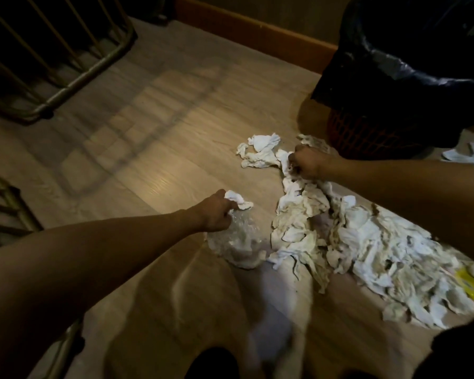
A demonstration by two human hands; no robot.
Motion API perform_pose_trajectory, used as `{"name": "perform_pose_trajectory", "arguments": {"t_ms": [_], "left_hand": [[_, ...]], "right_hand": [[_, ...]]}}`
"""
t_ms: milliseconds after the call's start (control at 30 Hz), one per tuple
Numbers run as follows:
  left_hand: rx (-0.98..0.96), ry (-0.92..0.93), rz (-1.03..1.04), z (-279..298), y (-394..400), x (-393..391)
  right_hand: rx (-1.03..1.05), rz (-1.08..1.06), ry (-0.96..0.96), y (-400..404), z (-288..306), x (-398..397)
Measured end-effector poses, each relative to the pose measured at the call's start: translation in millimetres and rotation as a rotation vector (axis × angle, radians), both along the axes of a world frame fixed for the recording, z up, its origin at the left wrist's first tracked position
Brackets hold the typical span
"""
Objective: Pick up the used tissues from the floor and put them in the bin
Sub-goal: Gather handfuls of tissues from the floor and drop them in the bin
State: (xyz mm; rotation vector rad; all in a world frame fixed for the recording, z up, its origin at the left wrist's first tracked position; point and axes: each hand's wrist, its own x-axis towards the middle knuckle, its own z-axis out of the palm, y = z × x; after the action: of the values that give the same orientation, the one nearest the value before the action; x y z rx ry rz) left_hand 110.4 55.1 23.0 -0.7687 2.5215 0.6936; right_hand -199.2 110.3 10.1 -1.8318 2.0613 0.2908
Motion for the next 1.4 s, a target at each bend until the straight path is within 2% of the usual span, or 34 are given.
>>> {"name": "perform_pose_trajectory", "arguments": {"t_ms": [67, 133, 267, 367, 533, 700, 900, 1200, 1300, 1400], "left_hand": [[0.027, -0.124, -0.059, -7, 11, 2], [0.013, -0.163, -0.169, -18, 20, 5], [0.006, -0.102, -0.401, -18, 38, 7], [-0.125, -0.104, -0.578, -24, 47, 9], [-0.211, -0.020, -0.595, -13, 54, -3], [-0.203, -0.053, -0.433, 19, 36, -22], [-0.232, -0.083, -0.250, 72, 7, -49], [-0.172, 0.408, 0.275, 170, -6, -90], [-0.108, 0.577, 0.383, 204, -2, -113], [-0.144, 0.744, 0.465, 233, 3, -135]], "right_hand": [[-0.021, 0.027, 0.033, 6, 7, -2], [-0.059, 0.028, 0.043, 10, 14, -4], [-0.091, -0.025, 0.065, 19, 41, -10], [-0.116, -0.053, 0.063, 27, 60, -9], [-0.182, -0.046, 0.058, 38, 83, -5], [-0.272, -0.044, 0.032, 44, 114, 4], [-0.441, -0.166, -0.038, 41, 163, 18], [-0.769, -0.448, -0.257, 68, 250, 3], [-0.903, -0.635, -0.340, 78, 277, -18], [-1.051, -0.783, -0.416, 94, 304, -42]]}}
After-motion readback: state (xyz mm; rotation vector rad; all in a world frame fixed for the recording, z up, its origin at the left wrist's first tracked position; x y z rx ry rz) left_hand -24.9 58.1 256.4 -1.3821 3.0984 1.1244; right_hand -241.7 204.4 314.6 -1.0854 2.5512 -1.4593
